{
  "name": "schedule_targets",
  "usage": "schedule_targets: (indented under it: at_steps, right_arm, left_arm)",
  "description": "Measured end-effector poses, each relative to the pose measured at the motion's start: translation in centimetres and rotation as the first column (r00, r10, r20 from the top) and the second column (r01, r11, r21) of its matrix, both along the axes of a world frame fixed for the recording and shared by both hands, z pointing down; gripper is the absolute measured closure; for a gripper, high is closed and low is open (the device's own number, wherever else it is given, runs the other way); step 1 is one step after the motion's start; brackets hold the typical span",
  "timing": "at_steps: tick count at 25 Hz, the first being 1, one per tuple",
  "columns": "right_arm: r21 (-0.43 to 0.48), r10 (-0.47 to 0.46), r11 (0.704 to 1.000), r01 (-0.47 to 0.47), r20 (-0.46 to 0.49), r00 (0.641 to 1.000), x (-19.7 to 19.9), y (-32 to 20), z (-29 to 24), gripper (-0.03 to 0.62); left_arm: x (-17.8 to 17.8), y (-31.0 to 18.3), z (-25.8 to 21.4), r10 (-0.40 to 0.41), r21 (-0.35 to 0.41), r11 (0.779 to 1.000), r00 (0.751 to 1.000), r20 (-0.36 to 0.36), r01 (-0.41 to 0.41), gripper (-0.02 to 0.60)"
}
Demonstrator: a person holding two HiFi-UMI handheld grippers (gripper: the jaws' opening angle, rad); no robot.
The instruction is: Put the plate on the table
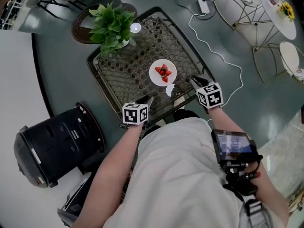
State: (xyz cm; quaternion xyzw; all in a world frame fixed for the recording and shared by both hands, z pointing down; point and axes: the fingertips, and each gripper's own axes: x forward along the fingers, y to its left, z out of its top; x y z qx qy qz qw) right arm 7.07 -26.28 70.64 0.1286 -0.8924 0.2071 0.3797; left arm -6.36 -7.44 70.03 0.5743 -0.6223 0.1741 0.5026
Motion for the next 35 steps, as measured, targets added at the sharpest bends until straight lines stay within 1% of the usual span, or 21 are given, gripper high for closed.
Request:
schedule_targets:
  at_steps: [2, 4, 9, 14, 16, 17, 18, 19, 21, 24, 27, 30, 35]
  right_arm:
    - [0.002, 0.008, 1.000, -0.008, 0.019, 1.000, 0.2, 0.8, -1.0, 0.503]
    - [0.011, 0.012, 1.000, -0.012, 0.041, 0.999, 0.2, 1.4, -2.1, 0.548]
    - [0.012, 0.026, 1.000, -0.028, 0.105, 0.994, -0.4, 3.8, -5.2, 0.549]
    - [0.057, -0.078, 0.996, 0.071, 0.145, 0.986, -1.0, 7.9, -7.9, 0.549]
    - [0.058, -0.097, 0.994, 0.088, 0.165, 0.982, -0.8, 9.3, -8.8, 0.549]
    - [0.056, -0.099, 0.994, 0.090, 0.173, 0.980, -0.7, 9.8, -9.1, 0.551]
    - [0.054, -0.097, 0.995, 0.089, 0.180, 0.979, -0.5, 10.2, -9.4, 0.564]
    - [0.051, -0.094, 0.995, 0.086, 0.187, 0.978, -0.3, 10.6, -9.6, 0.589]
    - [0.045, -0.091, 0.996, 0.083, 0.202, 0.975, 0.1, 11.2, -10.1, 0.589]
    - [0.045, -0.092, 0.995, 0.084, 0.224, 0.970, 0.5, 12.0, -10.8, 0.589]
    - [0.039, -0.088, 0.996, 0.081, 0.258, 0.962, 0.2, 12.6, -11.4, 0.589]
    - [0.027, -0.079, 0.997, 0.074, 0.276, 0.958, -0.1, 12.9, -12.2, 0.589]
    - [0.031, -0.092, 0.996, 0.087, 0.285, 0.954, 0.3, 14.5, -13.7, 0.589]
  left_arm:
    - [0.5, 0.6, -0.7, 0.030, 0.026, 0.999, 1.000, 0.008, -0.030, 0.476]
    - [0.8, 0.7, -1.7, 0.030, 0.067, 0.997, 1.000, -0.005, -0.030, 0.476]
    - [1.3, 1.3, -4.3, 0.016, 0.171, 0.985, 0.999, -0.032, -0.010, 0.476]
    - [1.2, 2.9, -6.6, 0.000, 0.249, 0.968, 0.999, -0.036, 0.009, 0.477]
    - [1.2, 3.7, -7.3, -0.006, 0.272, 0.962, 0.999, -0.038, 0.016, 0.477]
    - [1.2, 4.1, -7.6, -0.006, 0.282, 0.959, 0.999, -0.036, 0.016, 0.490]
    - [1.3, 4.4, -7.9, -0.004, 0.291, 0.957, 0.999, -0.032, 0.013, 0.530]
    - [1.4, 4.7, -8.1, 0.001, 0.302, 0.953, 1.000, -0.027, 0.007, 0.552]
    - [1.7, 5.0, -8.7, 0.022, 0.327, 0.945, 1.000, -0.014, -0.016, 0.577]
    - [2.4, 5.4, -9.6, 0.064, 0.376, 0.925, 0.998, 0.003, -0.060, 0.577]
    - [2.2, 5.7, -10.2, 0.080, 0.408, 0.909, 0.996, 0.026, -0.084, 0.577]
    - [2.1, 5.7, -10.6, 0.081, 0.427, 0.900, 0.996, 0.035, -0.088, 0.577]
    - [2.8, 6.2, -11.1, 0.091, 0.445, 0.891, 0.996, 0.015, -0.088, 0.577]
